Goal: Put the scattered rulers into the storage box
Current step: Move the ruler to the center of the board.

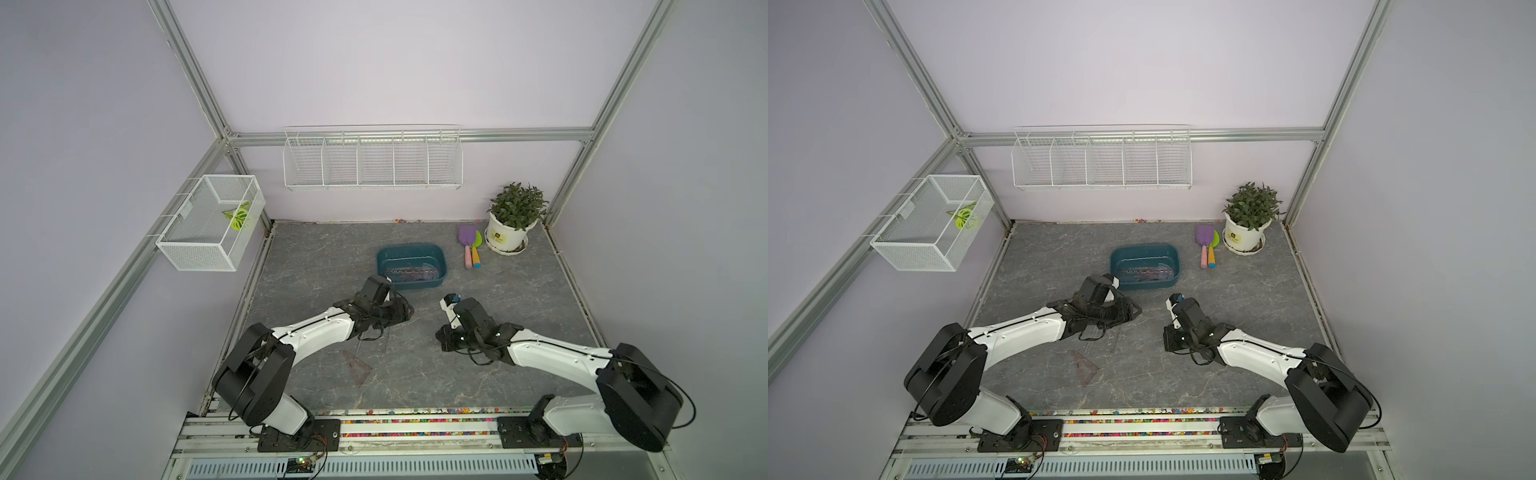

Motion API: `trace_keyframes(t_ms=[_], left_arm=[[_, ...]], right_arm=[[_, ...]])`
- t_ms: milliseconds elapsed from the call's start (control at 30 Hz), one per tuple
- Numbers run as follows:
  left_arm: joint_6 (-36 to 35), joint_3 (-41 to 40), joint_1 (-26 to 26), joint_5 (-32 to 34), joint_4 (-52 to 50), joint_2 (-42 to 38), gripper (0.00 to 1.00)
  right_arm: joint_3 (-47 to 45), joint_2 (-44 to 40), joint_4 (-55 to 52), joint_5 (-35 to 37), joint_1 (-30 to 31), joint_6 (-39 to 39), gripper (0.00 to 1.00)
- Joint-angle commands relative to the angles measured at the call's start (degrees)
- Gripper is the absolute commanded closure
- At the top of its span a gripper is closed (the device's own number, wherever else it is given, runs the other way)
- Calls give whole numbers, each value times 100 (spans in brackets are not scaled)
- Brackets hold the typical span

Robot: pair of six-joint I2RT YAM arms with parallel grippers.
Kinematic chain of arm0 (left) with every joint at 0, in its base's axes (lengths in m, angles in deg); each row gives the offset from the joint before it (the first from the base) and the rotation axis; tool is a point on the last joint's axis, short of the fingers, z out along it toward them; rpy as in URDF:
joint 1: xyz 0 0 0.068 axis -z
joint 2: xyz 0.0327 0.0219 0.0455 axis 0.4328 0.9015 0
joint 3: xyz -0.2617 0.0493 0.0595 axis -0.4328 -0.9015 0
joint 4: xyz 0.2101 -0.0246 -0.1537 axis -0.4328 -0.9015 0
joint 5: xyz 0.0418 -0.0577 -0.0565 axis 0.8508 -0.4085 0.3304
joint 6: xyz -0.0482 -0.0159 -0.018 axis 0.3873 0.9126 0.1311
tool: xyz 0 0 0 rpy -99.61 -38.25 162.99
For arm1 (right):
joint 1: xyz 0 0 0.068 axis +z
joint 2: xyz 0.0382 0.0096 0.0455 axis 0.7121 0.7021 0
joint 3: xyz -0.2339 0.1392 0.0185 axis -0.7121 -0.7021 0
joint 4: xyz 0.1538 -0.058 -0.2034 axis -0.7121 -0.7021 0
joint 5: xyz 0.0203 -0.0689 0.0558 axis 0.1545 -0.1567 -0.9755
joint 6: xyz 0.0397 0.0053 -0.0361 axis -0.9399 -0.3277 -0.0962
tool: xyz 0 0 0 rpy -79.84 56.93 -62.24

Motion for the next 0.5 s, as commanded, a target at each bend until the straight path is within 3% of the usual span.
trace_keyframes(t_ms=[0,200,467], left_arm=[[-306,-128,-184,-545,-445,-98,30],[-317,-324,-356,38,-820,-209,29],[-402,-290,-369,308,-804,135,28]], right_arm=[[222,89,-16,368,148,-117,92],[453,351,-71,417,300,-153,92],[645,526,-115,435,397,-177,92]])
